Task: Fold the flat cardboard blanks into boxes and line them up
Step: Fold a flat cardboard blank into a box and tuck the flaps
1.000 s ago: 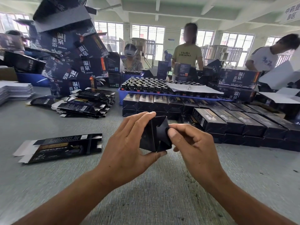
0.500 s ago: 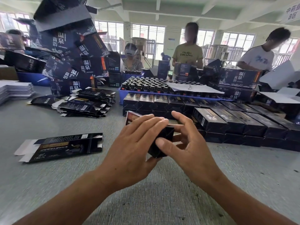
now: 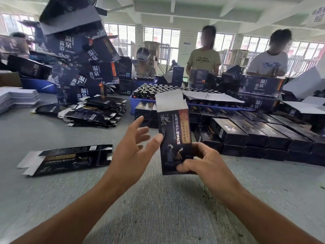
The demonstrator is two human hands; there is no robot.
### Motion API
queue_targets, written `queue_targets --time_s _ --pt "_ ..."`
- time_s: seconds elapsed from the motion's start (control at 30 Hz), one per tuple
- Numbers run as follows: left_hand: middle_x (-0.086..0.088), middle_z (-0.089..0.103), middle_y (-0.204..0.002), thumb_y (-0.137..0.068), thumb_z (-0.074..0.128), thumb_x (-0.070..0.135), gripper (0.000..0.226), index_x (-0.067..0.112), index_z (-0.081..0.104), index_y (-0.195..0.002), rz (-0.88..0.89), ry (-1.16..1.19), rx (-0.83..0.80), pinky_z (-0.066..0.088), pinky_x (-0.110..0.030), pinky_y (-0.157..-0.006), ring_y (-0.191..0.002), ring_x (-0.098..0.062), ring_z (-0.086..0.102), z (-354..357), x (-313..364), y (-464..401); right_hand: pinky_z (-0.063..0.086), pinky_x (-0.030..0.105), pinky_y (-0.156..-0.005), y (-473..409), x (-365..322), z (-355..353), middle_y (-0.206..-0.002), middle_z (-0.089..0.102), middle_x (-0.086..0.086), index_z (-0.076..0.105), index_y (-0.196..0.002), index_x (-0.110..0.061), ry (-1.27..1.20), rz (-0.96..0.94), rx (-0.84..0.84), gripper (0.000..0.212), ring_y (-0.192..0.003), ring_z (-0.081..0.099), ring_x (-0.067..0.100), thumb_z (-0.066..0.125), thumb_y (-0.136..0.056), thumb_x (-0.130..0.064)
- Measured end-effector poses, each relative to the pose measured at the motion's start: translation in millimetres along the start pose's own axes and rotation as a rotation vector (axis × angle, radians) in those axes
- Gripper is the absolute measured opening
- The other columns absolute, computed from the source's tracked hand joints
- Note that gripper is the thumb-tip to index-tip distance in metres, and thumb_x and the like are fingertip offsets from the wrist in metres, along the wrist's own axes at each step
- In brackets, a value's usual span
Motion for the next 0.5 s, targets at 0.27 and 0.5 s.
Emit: queue_targets --time_s 0.27,0.5 --pt "0.013 0.069 -0.119 -0.086 0.065 0.042 0.053 0.06 0.045 -0.132 0.092 0.223 -0.084 0.056 -0.016 -0.077 -0.107 -0.007 0.068 5 8 2 0.049 0.003 -0.068 6 -14 6 -0.107 0.072 -0.017 0.054 -0.133 -0.034 0.054 -0.085 -0.007 0.047 -0.096 0.067 -0.009 0.072 -0.09 -0.028" --pt "0.026 0.061 -0.118 -0.09 0.06 0.04 0.043 0.061 0.053 -0.127 0.144 0.143 -0.179 0.056 -0.017 -0.078 -0.107 -0.007 0.065 19 11 7 0.051 0.007 -0.08 14 -49 -18 -0.116 0.064 -0.03 0.053 -0.13 -0.057 0.063 -0.363 0.173 0.04 -0.109 0.062 -0.007 0.059 -0.097 -0.035"
Point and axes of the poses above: each hand's wrist, its own y-axis away from the middle knuckle, its own z-axis out of the palm, x = y × z, the point moved 10 cm from there along -y, towards the middle knuckle
